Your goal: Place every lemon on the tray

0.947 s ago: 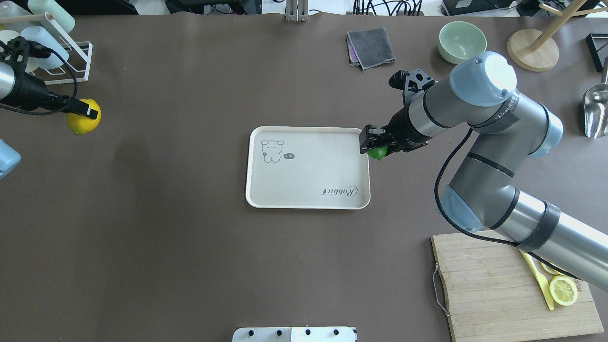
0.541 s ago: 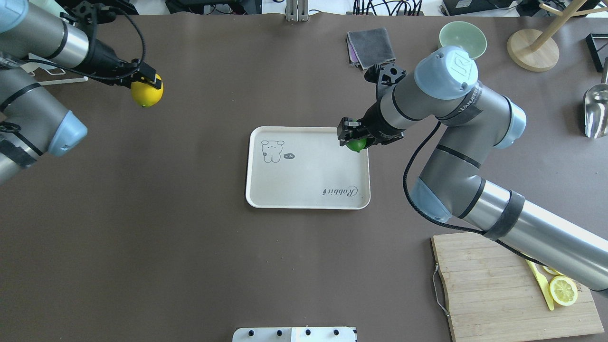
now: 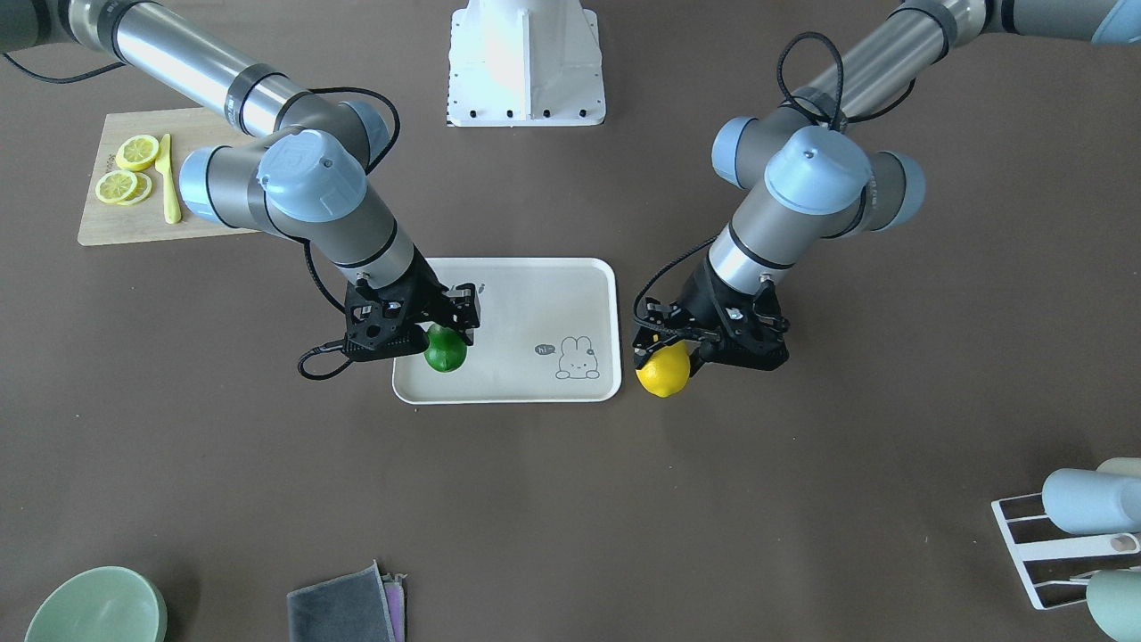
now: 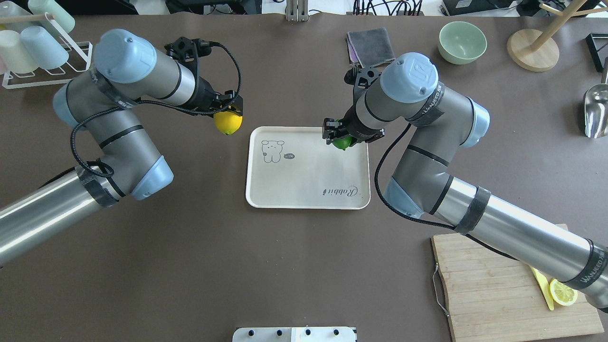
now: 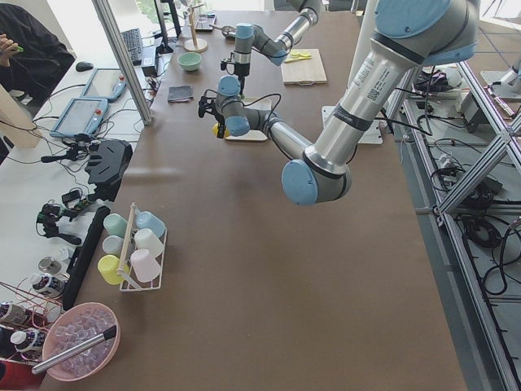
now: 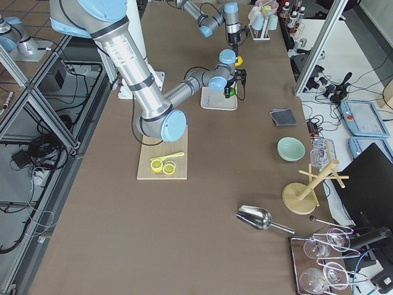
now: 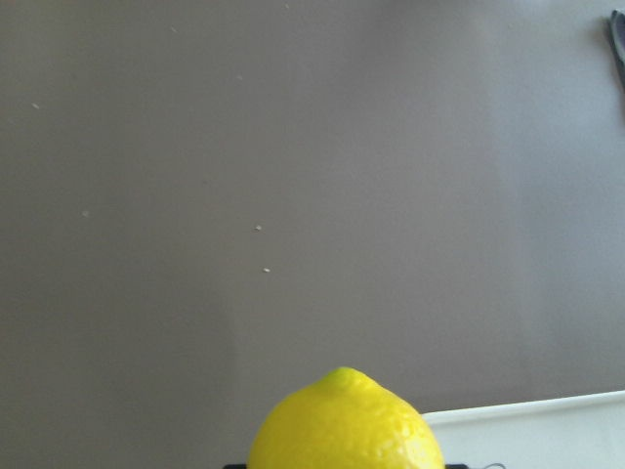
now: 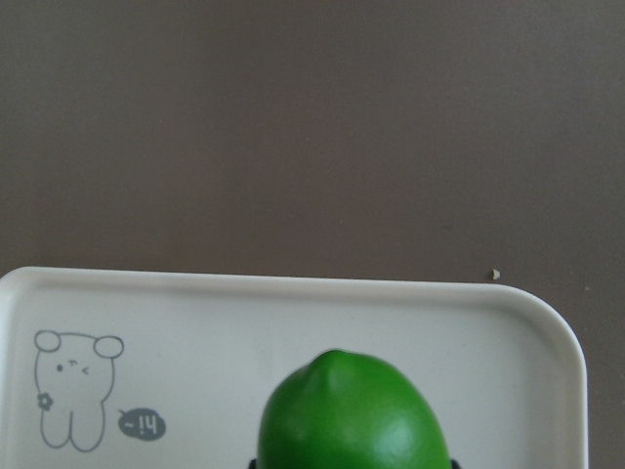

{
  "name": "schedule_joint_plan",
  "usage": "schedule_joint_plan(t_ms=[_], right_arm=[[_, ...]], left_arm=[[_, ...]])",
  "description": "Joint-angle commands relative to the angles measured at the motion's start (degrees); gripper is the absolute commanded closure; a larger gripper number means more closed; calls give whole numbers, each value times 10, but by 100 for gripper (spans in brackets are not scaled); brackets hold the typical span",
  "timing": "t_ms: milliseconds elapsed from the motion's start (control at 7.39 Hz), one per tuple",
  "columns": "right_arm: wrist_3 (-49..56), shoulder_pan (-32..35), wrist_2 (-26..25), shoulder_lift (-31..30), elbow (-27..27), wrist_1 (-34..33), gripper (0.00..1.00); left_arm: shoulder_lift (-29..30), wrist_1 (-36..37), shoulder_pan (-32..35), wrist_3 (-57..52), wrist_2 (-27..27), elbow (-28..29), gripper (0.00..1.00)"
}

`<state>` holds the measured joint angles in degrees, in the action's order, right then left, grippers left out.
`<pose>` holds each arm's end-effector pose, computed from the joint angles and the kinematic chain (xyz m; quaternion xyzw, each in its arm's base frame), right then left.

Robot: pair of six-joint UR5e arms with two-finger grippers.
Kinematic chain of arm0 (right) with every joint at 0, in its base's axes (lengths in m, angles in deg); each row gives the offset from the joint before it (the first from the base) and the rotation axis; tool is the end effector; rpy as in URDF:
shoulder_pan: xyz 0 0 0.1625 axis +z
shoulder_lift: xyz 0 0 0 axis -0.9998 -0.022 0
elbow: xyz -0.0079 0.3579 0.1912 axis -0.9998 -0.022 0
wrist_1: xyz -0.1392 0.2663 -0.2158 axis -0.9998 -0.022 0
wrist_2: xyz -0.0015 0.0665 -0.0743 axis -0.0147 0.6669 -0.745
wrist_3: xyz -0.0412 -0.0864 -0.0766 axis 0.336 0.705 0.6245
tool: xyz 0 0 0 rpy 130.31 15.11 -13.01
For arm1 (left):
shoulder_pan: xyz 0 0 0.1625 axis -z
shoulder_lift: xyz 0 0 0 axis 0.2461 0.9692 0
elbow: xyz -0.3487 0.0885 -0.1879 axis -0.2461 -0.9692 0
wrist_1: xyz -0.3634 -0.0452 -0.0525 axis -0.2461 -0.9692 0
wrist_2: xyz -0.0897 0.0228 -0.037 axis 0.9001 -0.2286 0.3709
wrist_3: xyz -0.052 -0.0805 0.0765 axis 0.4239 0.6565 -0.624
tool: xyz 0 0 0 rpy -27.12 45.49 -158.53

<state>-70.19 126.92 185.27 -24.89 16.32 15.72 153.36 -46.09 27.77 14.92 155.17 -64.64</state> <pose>-0.4932 -0.4895 0.2941 0.0547 -0.4908 0.0200 0.8693 0.4515 -0.5218 0.2873 0.1271 0.5196 -0.0399 0.8440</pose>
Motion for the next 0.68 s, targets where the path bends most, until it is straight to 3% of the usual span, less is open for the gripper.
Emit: schedule_joint_plan(t_ms=[0,135,271,406,541], right_arm=[[-18,-32,-10,0,-3,1,100],[-19,-42,-18,0,-3,0,100],[-20,-44,-18,-1,-3,-4,58],[-21,-45,-18,-4,-7,0,1],[-22,-36,-15,-3,-4,0,0]], left_arm=[[9,22,-47,35,-46,-15,100],[12,31,-53,36,-52,-21,100],[13,32,-62,40,-65,-27,100],[15,37,-85,60,-84,-29,100],[21,47,-114,62,-118,-29,100]])
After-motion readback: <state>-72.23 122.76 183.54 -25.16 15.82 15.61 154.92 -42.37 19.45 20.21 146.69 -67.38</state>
